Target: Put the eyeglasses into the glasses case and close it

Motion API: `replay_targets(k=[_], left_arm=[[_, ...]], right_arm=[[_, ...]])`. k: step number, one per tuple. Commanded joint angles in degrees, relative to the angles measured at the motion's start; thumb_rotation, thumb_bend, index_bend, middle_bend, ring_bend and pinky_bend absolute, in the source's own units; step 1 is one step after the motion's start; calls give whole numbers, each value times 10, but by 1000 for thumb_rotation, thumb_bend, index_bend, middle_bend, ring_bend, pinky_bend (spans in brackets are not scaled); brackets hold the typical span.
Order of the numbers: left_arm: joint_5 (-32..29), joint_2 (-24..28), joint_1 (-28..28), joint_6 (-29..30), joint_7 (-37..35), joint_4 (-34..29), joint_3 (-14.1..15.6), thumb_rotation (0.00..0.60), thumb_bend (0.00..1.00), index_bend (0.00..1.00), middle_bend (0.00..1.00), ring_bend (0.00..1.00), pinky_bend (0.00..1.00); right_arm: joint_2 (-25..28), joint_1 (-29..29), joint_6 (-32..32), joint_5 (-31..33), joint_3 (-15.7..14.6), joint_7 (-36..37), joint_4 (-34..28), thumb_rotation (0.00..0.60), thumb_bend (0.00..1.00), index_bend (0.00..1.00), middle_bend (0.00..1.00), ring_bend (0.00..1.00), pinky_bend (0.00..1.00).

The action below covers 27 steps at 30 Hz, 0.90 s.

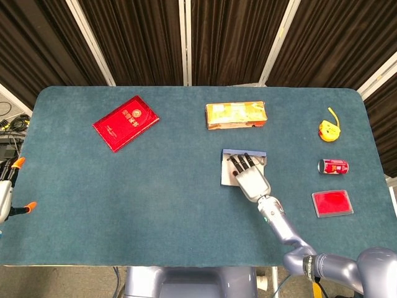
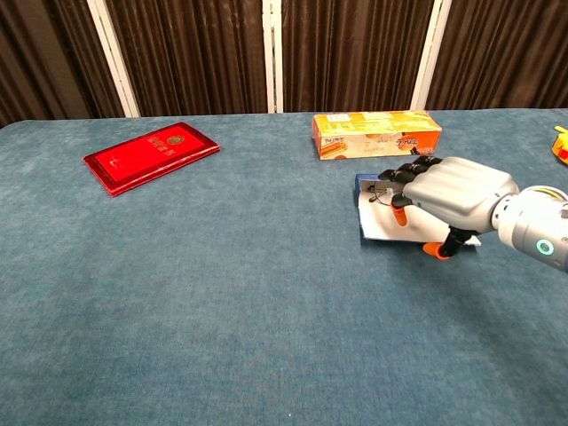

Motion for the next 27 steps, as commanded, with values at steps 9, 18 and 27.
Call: replay_targets(k=[9,18,27], left_arm=[[-1,1,0,0,-1,0,-1,600,0,0,0,0,0],[-2,1,0,0,-3,0,-1,600,0,0,0,0,0],[-3,2,-1,-4,-5,1,-1,600,0,0,0,0,0]], right_arm=[[1,4,7,-3,16,6,4,600,287,420,0,0,0],[-4,20,-11,43,51,-14,35,600,294,444,0,0,0],[7,16,-36,85,57,-2,15,600,306,549,0,0,0]])
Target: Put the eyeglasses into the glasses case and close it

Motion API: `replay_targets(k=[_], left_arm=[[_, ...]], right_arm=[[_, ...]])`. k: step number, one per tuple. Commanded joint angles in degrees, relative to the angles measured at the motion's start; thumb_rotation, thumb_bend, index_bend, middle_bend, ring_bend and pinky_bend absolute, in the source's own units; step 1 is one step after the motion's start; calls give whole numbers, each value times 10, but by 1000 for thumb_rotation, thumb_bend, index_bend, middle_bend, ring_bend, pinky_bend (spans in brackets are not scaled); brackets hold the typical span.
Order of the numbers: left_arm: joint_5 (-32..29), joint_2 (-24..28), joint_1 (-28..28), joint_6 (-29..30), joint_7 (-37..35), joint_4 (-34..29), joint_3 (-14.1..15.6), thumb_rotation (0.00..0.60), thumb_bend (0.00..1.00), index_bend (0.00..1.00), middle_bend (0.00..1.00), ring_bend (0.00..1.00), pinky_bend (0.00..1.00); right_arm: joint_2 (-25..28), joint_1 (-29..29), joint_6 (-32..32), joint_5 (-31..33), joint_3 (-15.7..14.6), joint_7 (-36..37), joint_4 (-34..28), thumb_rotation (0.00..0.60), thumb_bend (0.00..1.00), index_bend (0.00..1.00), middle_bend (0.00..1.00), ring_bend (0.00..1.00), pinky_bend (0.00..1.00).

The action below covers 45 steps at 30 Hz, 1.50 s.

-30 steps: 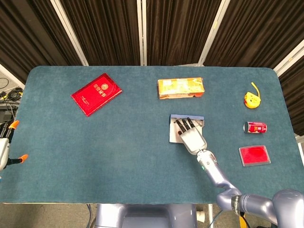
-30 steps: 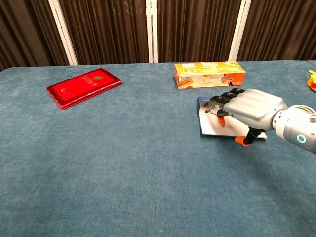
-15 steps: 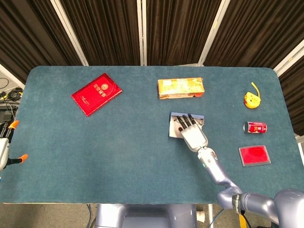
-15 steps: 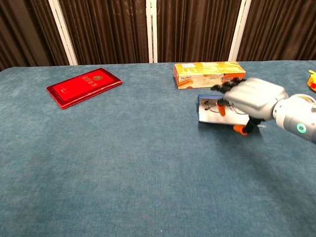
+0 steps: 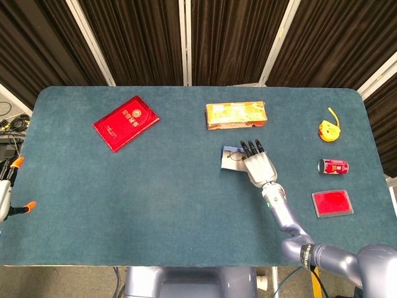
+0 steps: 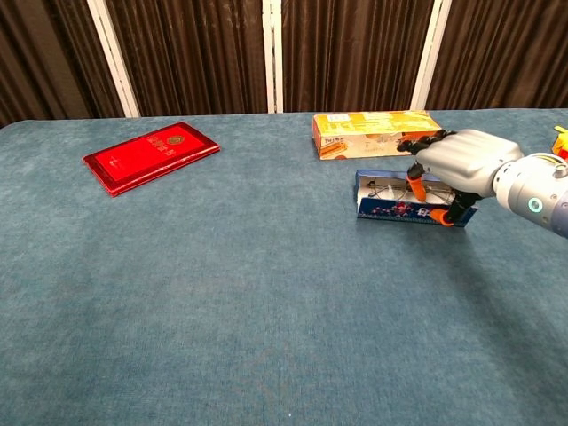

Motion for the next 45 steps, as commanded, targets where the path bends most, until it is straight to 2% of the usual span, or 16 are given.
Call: replay_targets(k=[1,6,17,22,25,28,35,45], left_arm=[[0,0,0,0,0,0,0,600,0,0,0,0,0],[2,0,0,2,0,-1,0,600,0,0,0,0,0],[5,2,1,3,-2,-5,1,600,0,0,0,0,0],[5,3,2,4,-2,-7,2,600,0,0,0,0,0],[3,3,2,3,-2,-6,1,600,0,0,0,0,0],[1,1,1,1,2,-5,2,600,0,0,0,0,0],[0,1,1,1,3,-6,2,600,0,0,0,0,0],[-3,1,-1,-5,0,-2,1,600,0,0,0,0,0]], right_arm=[[8,-2,-8,6,-1,8,-16,600,310,562,0,0,0],[18,-3,-4,-11,-12,17,-37,600,367,629,0,0,0],[80,-23,21,-95,-61,47,-127,600,412,646,0,0,0],[127,-34,39,-160,-96,57,-193,600,411,647,0,0,0],[168,-40,55,-221,-122,63,-243,600,411,645,0,0,0],[170,-35,49,-219,-114,59,-242,600,411,642,0,0,0],[154,-11,10,-159,-74,32,-221,600,412,637,0,0,0],[137,7,-10,-106,-56,-18,-213,600,410,633,0,0,0]])
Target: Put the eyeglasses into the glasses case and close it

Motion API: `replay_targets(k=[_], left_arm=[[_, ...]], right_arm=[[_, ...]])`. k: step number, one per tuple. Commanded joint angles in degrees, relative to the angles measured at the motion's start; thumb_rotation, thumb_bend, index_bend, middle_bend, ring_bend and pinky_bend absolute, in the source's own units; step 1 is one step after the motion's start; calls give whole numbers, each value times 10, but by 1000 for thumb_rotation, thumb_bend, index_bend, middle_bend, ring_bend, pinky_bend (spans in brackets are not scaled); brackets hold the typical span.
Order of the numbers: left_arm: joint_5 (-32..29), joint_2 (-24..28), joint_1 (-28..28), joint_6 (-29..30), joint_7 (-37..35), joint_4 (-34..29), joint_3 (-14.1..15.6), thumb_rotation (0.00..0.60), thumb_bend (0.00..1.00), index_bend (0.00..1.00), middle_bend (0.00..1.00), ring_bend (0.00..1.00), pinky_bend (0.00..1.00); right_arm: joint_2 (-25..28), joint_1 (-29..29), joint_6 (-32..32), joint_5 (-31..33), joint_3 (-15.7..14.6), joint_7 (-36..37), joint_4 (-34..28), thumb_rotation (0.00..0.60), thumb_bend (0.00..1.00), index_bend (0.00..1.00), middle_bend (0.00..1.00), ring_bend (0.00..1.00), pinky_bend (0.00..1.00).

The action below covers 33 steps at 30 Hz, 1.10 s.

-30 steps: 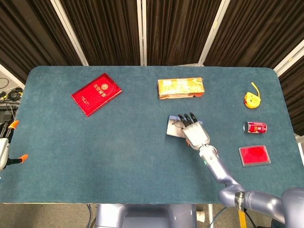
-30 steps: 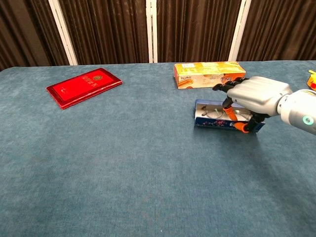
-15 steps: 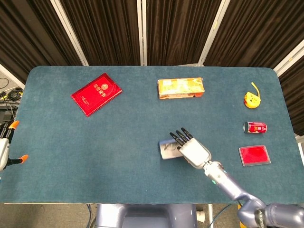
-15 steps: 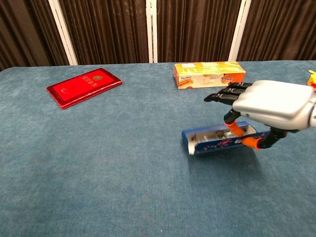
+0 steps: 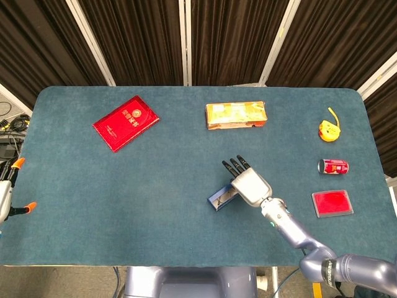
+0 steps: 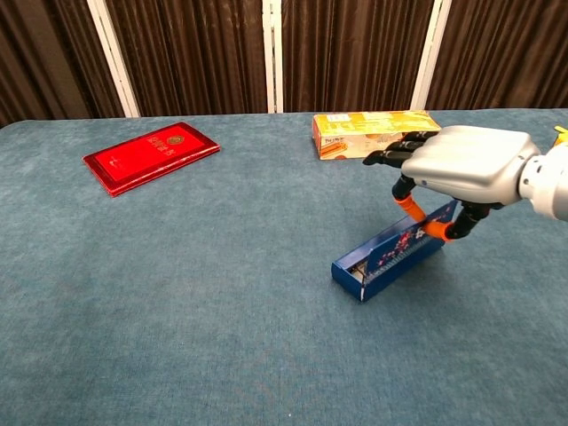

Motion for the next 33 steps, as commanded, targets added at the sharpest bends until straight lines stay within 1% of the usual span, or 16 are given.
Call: replay_targets(k=[1,5,7,8,9,10,11,12,14,16,20,24,26,28,31,33], left_arm=[[0,0,0,0,0,0,0,600,0,0,0,0,0],[0,1,0,1,-1,-1,0,600,0,0,0,0,0],[1,0,0,1,-1,-1,0,600,0,0,0,0,0],[1,0,0,1,-1,-1,0,600,0,0,0,0,0],[1,0,0,1,0,-1,0,600,0,0,0,0,0],[1,0,0,1,0,-1,0,600,0,0,0,0,0],[0,0,0,0,-1,-1,0,600,0,0,0,0,0],[0,0,0,0,-1,-1,0,600,0,0,0,0,0],[0,0,0,0,-1,0,0,600,0,0,0,0,0],[0,0,0,-1,-2,0,0,600,0,0,0,0,0],[-1,1,0,-2,-4,1,0,600,0,0,0,0,0],[-2,1,-1,-3,-6,3,-1,600,0,0,0,0,0],[-1,1,-1,-3,-8,3,-1,600,0,0,0,0,0],[-1,1,0,-3,-8,3,0,600,0,0,0,0,0],[1,1,0,-2,-5,2,1,600,0,0,0,0,0],[2,0,0,-1,-4,1,1,600,0,0,0,0,0]], right_arm=[[-6,5,-2,7,3,-10,1,600,410,633,0,0,0],[-15,10,-1,12,4,-24,4,600,409,623,0,0,0],[-22,14,1,13,5,-33,7,600,404,561,0,0,0],[-26,16,2,15,6,-37,10,600,387,481,0,0,0],[-30,16,4,17,7,-41,13,600,335,374,0,0,0],[-37,18,8,18,9,-46,18,600,285,299,0,0,0],[-42,19,12,18,10,-51,25,600,192,189,0,0,0],[-48,20,16,17,11,-55,32,600,139,132,0,0,0],[-62,22,25,14,15,-58,48,600,96,75,0,0,0],[-71,24,28,18,20,-56,59,600,78,52,0,0,0],[-82,27,32,27,27,-52,69,600,60,45,0,0,0],[-79,25,41,22,30,-42,62,600,45,44,0,0,0],[-70,22,45,19,31,-29,49,600,44,37,0,0,0],[-51,22,29,25,28,-18,27,600,41,19,0,0,0],[-9,32,-21,52,20,-13,-16,600,24,0,0,0,0],[9,40,-48,63,17,-5,-31,600,8,0,0,0,0]])
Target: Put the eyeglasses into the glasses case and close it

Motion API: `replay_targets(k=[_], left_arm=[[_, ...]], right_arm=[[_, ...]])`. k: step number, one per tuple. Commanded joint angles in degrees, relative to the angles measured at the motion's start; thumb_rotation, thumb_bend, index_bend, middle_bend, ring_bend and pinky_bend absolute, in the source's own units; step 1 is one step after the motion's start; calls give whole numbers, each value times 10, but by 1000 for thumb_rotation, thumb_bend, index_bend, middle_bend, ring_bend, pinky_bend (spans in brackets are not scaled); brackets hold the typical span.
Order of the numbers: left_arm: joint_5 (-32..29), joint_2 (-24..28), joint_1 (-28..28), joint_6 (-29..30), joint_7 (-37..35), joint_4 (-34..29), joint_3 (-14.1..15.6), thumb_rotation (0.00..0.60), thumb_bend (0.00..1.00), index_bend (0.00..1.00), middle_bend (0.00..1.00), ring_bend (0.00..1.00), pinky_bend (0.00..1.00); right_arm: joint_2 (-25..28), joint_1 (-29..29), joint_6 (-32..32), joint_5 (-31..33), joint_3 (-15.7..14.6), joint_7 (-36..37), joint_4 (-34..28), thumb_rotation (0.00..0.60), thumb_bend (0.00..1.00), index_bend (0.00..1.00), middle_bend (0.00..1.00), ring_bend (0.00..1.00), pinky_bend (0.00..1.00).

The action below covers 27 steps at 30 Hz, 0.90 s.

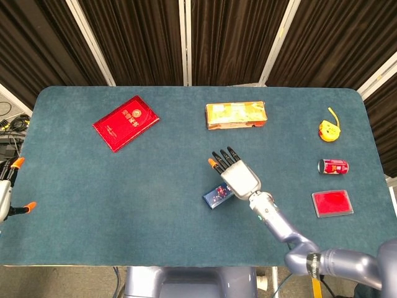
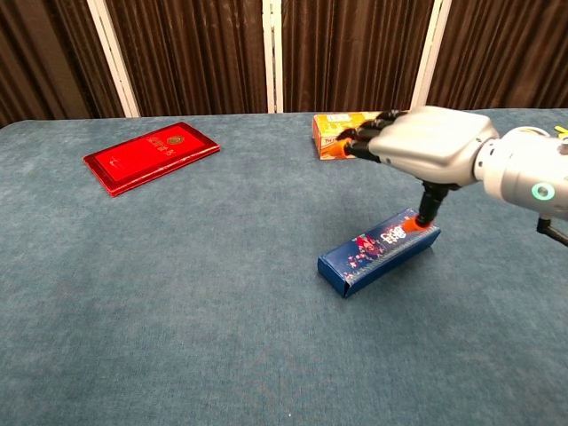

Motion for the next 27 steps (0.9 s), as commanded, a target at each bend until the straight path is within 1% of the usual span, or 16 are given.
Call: replay_targets(k=[1,3,9,14,15,18,20,27], left_arm=[[2,0,0,2,2,-2,1,600,0,0,0,0,0],[3,0,1,4,3,-3,1,600,0,0,0,0,0],[2,-1,1,4,5,-3,2,600,0,0,0,0,0],[-4,-3,-1,-2,5,4,0,600,0,0,0,0,0],[-5,-4,-1,-3,5,6,0,600,0,0,0,0,0],[-8,-5,-2,-6,5,9,0,600,0,0,0,0,0],[-9,-5,-3,-8,6,11,-1,600,0,0,0,0,0],[-11,-7,-3,-8,9,11,0,600,0,0,0,0,0]], right_arm=[[44,17,-61,29,-10,18,-38,600,4,0,0,0,0],[44,21,-72,27,-12,31,-33,600,0,0,0,0,0],[31,37,-111,1,-23,80,11,600,0,0,0,0,0],[12,45,-122,-34,-28,133,58,600,0,0,0,0,3],[9,46,-120,-45,-29,145,64,600,3,2,4,0,20],[4,48,-121,-74,-36,178,82,600,21,27,49,0,91],[0,51,-124,-90,-41,199,93,600,28,50,80,3,117],[-20,54,-117,-124,-51,230,131,600,64,136,146,44,148]])
